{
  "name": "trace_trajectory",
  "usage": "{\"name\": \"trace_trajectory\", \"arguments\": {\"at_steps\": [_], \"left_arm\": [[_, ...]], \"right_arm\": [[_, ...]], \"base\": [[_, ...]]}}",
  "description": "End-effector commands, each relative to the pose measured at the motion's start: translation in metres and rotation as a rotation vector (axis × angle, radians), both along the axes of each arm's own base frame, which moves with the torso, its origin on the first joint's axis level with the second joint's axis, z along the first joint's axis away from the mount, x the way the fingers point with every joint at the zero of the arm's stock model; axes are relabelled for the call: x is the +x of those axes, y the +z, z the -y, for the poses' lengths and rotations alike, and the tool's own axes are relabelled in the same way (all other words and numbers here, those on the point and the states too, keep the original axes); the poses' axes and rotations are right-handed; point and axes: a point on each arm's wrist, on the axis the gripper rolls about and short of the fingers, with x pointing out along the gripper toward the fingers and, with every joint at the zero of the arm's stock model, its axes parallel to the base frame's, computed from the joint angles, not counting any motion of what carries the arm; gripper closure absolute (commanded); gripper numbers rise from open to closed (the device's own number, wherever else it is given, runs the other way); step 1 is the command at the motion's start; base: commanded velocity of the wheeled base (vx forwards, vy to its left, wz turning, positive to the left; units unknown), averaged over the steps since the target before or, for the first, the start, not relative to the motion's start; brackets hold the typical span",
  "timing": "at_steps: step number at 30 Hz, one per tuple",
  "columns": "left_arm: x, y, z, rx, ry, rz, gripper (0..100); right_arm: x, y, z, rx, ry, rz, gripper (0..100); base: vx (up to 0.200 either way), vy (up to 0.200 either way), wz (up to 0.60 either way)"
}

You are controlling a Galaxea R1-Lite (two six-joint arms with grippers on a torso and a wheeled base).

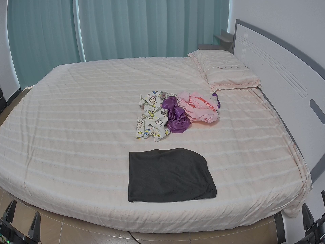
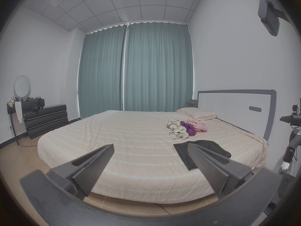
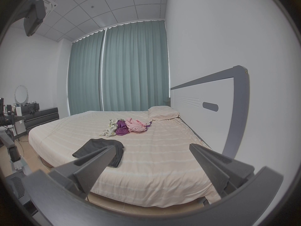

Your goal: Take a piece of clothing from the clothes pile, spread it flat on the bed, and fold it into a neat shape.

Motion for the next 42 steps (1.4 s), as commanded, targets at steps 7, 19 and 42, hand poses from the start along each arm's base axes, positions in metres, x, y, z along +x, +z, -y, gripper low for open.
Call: {"name": "trace_trajectory", "arguments": {"at_steps": [7, 19, 42], "left_arm": [[0.0002, -0.0046, 0.0, 0.0, 0.0, -0.002, 0], [0.0002, -0.0046, 0.0, 0.0, 0.0, -0.002, 0], [0.0002, -0.0046, 0.0, 0.0, 0.0, -0.002, 0]], "right_arm": [[0.0004, -0.0052, 0.0, -0.005, 0.003, -0.006, 0], [0.0004, -0.0052, -0.0001, -0.008, 0.001, -0.006, 0], [0.0004, -0.0051, -0.0001, -0.001, 0.006, -0.005, 0]], "base": [[0.0, 0.0, 0.0], [0.0, 0.0, 0.0], [0.0, 0.0, 0.0]]}}
